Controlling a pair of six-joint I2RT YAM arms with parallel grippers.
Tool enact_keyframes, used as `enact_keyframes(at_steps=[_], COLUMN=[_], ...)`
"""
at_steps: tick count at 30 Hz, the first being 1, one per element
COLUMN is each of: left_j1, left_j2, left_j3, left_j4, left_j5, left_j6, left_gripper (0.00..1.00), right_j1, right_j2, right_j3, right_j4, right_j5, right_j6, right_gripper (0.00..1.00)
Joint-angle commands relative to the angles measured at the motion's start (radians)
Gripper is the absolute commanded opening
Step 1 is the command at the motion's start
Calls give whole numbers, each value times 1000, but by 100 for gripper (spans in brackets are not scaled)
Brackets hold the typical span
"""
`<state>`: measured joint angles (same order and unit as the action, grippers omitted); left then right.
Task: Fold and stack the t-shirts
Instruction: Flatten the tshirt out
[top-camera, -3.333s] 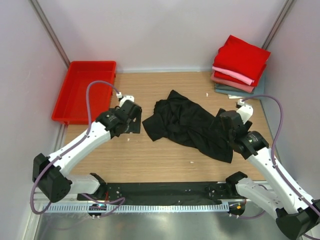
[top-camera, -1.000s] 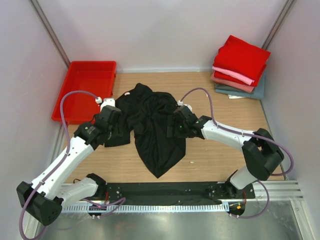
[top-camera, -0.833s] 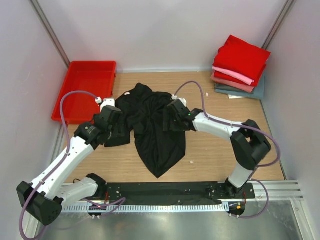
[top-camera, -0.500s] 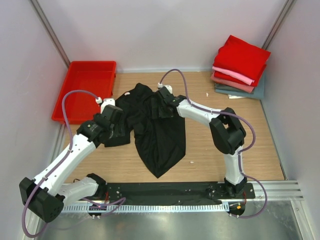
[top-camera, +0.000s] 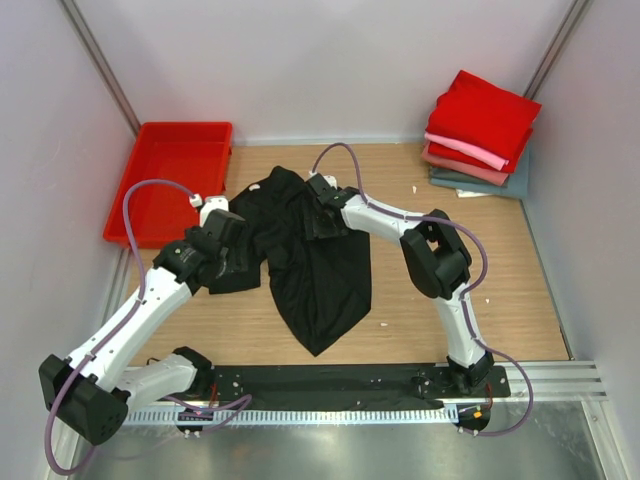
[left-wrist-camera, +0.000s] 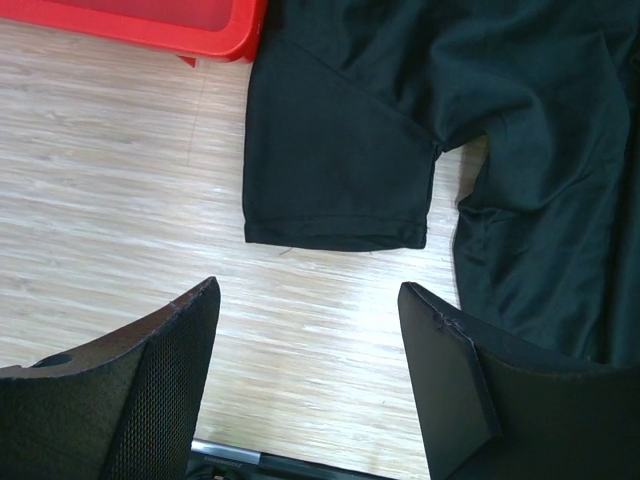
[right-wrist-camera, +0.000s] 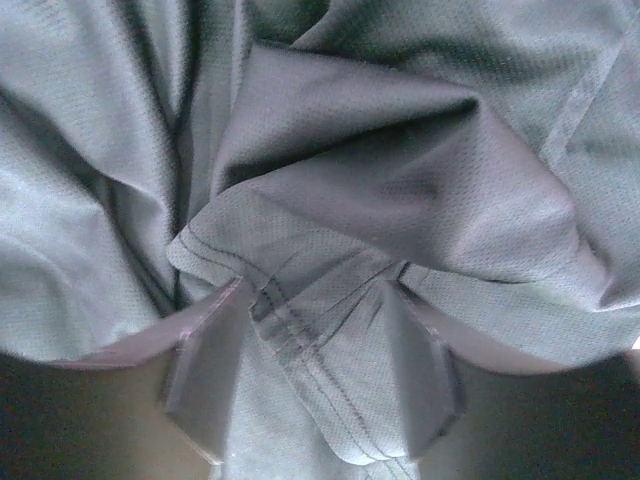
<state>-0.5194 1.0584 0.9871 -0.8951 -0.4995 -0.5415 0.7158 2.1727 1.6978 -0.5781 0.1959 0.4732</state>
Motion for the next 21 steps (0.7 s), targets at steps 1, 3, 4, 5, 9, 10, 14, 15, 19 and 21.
enact_keyframes(at_steps=[1,3,4,5,9,10,14,15,19,21], left_j1=[12,15,15,15,15,15,15,15,15,15], left_j2=[2,-1,-1,-1,-5,-6,-9,-9,-14,-14], left_j3=[16,16,16,16,18,19,18,18,18,18], left_j4=[2,2,2,2,2,-1,-1,-1,-1,-2], left_j5=[-28,-28,-28,-30,-31,-31,-34,-33,-34,-34], left_j6=[0,0,0,0,2,2,2,2,2,2], left_gripper=[73,73,73,73,73,72,73,72,72,72], right_j1=[-3,-3,-3,-3,-3,-1,-1,-3,7,16], right_j2=[-11,-8,-5,-5,-2,-1,-4,-5,-48,-56], right_j3=[22,14,11,10,2,2,-7,-7,-32,-33], right_j4=[-9,-8,-9,-12,-14,-16,-15,-16,-3,-3], right_j5=[-26,-26,-23,-15,-15,-15,-23,-27,-36,-30], right_j6=[7,7,7,7,4,4,8,11,21,21], right_gripper=[59,49,44,40,17,16,7,12,42,45])
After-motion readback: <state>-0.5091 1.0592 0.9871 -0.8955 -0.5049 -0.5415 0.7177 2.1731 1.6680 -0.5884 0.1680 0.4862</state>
